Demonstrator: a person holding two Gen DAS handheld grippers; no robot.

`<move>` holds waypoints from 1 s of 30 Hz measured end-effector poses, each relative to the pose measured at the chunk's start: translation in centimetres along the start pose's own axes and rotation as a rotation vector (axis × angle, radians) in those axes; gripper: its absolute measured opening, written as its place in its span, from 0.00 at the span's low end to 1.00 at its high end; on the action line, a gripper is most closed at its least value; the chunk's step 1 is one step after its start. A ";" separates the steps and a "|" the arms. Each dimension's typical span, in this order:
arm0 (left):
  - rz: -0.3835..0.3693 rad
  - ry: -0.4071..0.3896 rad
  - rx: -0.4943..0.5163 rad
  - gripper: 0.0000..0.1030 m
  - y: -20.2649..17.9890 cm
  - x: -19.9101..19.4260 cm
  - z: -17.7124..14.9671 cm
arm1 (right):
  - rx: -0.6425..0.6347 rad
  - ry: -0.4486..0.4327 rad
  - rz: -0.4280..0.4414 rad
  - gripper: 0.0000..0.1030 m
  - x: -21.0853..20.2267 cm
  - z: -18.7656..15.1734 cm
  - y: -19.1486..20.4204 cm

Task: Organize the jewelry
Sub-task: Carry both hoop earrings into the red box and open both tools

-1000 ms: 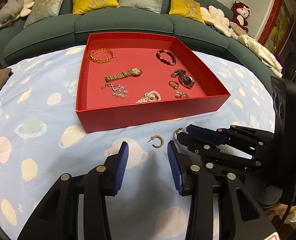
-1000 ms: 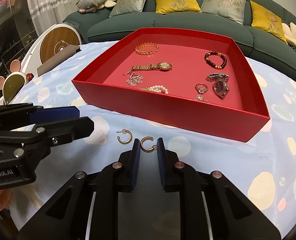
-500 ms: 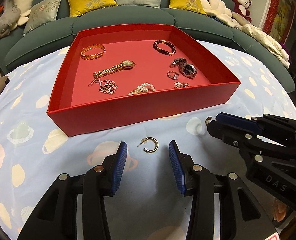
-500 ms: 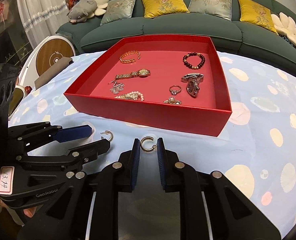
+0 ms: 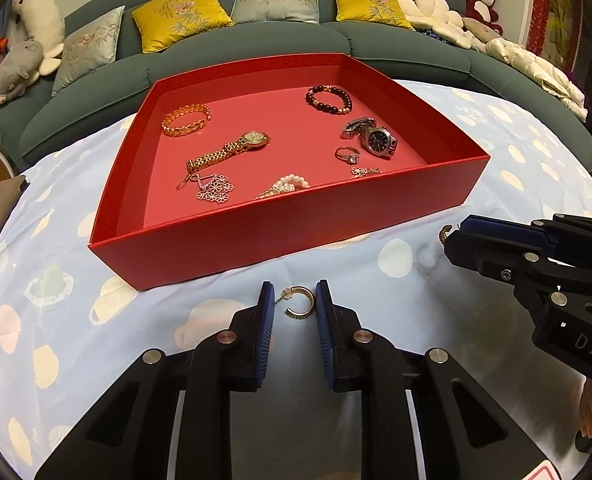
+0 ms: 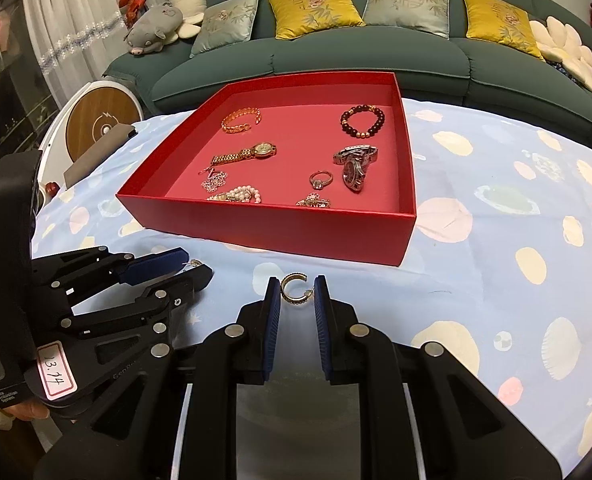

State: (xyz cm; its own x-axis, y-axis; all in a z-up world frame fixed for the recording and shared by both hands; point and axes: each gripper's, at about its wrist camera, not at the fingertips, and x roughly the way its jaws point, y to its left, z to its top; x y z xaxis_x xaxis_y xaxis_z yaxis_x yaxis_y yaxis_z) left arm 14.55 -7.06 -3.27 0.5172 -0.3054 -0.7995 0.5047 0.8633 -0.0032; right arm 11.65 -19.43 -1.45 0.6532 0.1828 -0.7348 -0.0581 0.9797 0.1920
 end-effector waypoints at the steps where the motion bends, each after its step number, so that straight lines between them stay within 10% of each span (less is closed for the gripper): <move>1: 0.000 0.000 0.000 0.17 0.0 0.0 0.0 | 0.000 -0.001 0.000 0.16 0.0 0.0 0.0; 30: -0.048 -0.103 -0.157 0.17 4.5 -6.0 2.1 | -0.035 -0.066 0.047 0.16 -0.8 3.0 3.4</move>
State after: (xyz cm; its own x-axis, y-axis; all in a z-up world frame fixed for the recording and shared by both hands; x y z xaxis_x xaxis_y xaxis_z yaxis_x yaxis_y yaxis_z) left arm 15.16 -2.15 2.75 0.5673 -0.3803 -0.7304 0.4206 0.8964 -0.1400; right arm 13.15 -16.49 1.76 0.6972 0.2240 -0.6810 -0.1158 0.9727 0.2014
